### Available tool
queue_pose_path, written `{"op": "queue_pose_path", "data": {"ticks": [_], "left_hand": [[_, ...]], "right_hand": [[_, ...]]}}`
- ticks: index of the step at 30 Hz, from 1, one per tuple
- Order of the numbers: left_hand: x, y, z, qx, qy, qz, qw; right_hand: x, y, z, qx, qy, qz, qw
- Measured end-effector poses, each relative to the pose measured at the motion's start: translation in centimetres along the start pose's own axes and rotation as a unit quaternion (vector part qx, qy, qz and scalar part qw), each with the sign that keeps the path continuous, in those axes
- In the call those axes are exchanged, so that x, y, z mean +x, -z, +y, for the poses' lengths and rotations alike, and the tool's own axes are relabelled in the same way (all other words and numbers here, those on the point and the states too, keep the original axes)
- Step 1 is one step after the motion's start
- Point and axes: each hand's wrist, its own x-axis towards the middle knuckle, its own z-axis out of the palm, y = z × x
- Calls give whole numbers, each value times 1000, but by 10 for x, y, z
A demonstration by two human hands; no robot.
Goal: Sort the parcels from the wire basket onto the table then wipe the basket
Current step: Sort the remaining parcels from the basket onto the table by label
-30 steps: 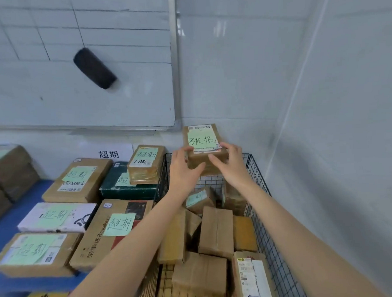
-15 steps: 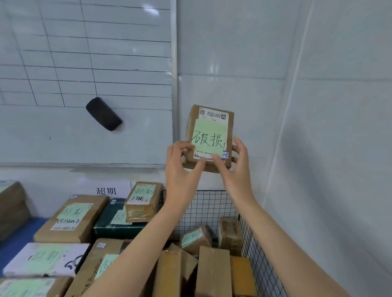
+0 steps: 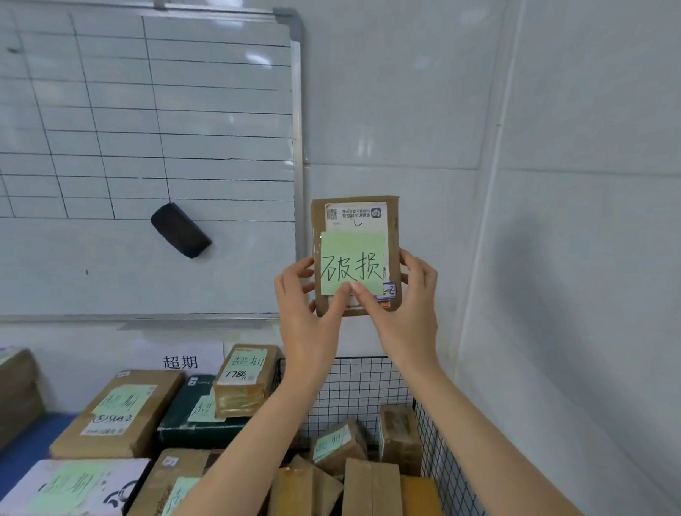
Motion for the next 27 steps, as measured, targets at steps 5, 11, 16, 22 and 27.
{"op": "queue_pose_path", "data": {"ticks": [5,11,16,22,27], "left_hand": [[4,6,-1,-15,11,-22,1000],[7,16,-7,-32,7,-36,999],[6,22,-7,-25,-6,-50,998],[1,20,-7,-19,3,-31,999],[-2,22,-7,-10,-8,-29,999]], "right_hand": [[1,3,0,13,-15,-17,1000],[3,7,6,48,-23,-45,998],[3,6,4,27,-6,-43,999],[-1,-1,0,-9,-11,-26,1000],[-7,-1,-3,-5,-24,-17,1000]]}}
